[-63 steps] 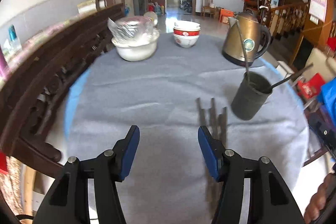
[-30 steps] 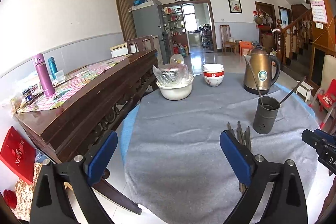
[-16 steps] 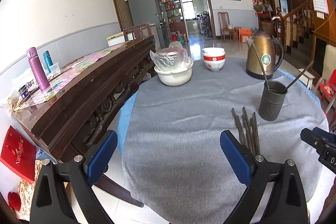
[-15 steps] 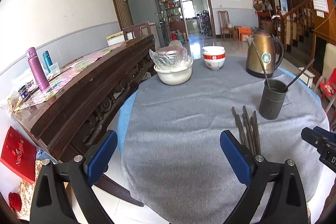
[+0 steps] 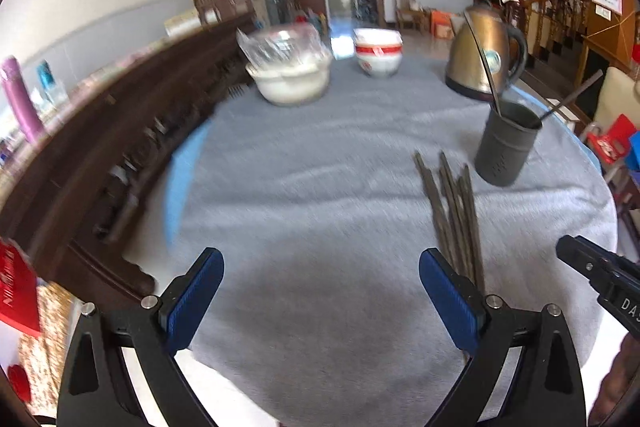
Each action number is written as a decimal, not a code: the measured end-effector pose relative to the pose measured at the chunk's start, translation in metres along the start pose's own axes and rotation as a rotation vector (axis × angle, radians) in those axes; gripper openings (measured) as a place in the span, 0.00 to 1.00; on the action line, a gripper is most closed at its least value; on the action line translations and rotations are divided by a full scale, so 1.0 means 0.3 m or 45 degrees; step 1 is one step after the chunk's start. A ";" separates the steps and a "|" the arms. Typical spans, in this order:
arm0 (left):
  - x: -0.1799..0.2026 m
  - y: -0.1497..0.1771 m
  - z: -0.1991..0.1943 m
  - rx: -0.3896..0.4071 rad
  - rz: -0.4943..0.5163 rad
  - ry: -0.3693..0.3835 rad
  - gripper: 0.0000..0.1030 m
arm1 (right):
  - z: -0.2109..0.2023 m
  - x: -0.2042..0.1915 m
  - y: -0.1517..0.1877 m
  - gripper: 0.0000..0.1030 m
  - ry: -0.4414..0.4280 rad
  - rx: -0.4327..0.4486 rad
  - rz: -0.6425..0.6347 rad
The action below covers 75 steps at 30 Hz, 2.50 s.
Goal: Organize utensils
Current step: 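Withdraw both tools from the cup back toward the chopstick pile, then close the left gripper on a chopstick while the right gripper grasps another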
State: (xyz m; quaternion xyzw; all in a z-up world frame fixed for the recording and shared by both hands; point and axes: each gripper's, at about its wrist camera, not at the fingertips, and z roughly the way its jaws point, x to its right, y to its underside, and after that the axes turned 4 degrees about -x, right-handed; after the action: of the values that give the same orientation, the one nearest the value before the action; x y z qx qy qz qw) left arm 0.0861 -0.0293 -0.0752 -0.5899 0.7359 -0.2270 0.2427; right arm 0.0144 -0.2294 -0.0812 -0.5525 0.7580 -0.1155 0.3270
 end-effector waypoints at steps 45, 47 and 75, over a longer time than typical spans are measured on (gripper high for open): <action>0.244 -0.069 0.459 -0.415 0.029 0.117 0.95 | 0.175 0.252 -0.014 0.38 -0.146 -0.046 0.248; 0.247 -0.062 0.474 -0.432 0.027 0.104 0.95 | 0.172 0.259 -0.015 0.38 -0.146 -0.043 0.256; 0.083 0.050 0.375 -0.537 -0.192 0.477 0.05 | 0.441 0.053 -0.137 0.12 -0.099 -0.361 0.148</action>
State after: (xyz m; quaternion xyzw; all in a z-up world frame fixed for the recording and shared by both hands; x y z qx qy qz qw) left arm 0.1403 -0.0561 -0.1745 -0.6281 0.7530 -0.1914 -0.0429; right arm 0.1255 -0.2343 -0.1655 -0.5523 0.7842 0.0332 0.2808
